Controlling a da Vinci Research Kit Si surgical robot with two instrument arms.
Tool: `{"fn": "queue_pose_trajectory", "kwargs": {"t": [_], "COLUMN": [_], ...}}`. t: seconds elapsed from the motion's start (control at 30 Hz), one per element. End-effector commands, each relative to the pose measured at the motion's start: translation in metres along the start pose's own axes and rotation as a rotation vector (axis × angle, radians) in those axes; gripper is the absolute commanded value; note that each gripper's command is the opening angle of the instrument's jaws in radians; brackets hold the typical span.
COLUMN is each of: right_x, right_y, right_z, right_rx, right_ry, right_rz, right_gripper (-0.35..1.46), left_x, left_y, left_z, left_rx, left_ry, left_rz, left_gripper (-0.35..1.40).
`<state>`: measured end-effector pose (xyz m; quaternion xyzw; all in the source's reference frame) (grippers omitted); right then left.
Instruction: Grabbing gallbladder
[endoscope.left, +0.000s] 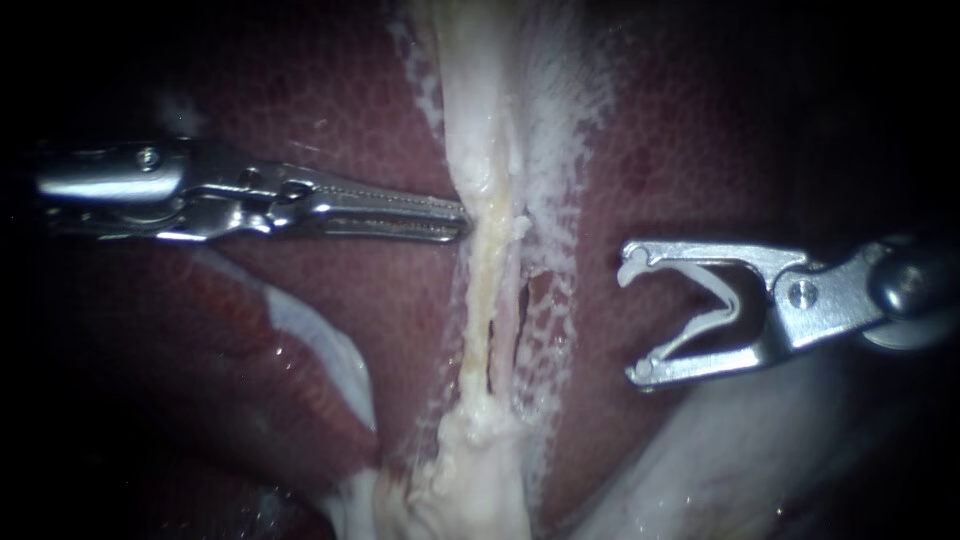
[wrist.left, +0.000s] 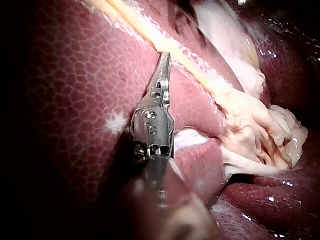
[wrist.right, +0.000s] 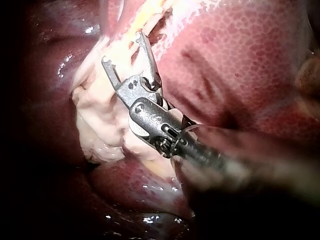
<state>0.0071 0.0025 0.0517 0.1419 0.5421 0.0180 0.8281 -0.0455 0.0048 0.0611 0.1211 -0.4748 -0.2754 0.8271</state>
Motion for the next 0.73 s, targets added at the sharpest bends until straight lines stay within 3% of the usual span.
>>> {"fn": "queue_pose_trajectory", "kwargs": {"t": [0.03,0.3,0.73], "right_x": [0.0,0.0,0.0], "right_y": [0.0,0.0,0.0], "right_z": [0.0,0.0,0.0001], "right_rx": [0.0,0.0,0.0], "right_ry": [0.0,0.0,0.0], "right_rz": [0.0,0.0,0.0], "right_gripper": [0.59,0.59,0.59], "left_x": [0.0,-0.0003,-0.0003], "left_y": [-0.0001,-0.0009,-0.001], "left_z": [-0.0001,-0.0005,-0.0005], "left_rx": [0.0,-0.009,-0.007], "left_ry": [0.003,0.008,0.009], "left_rz": [-0.002,-0.017,-0.018], "left_gripper": [-0.35,-0.35,-0.35]}}
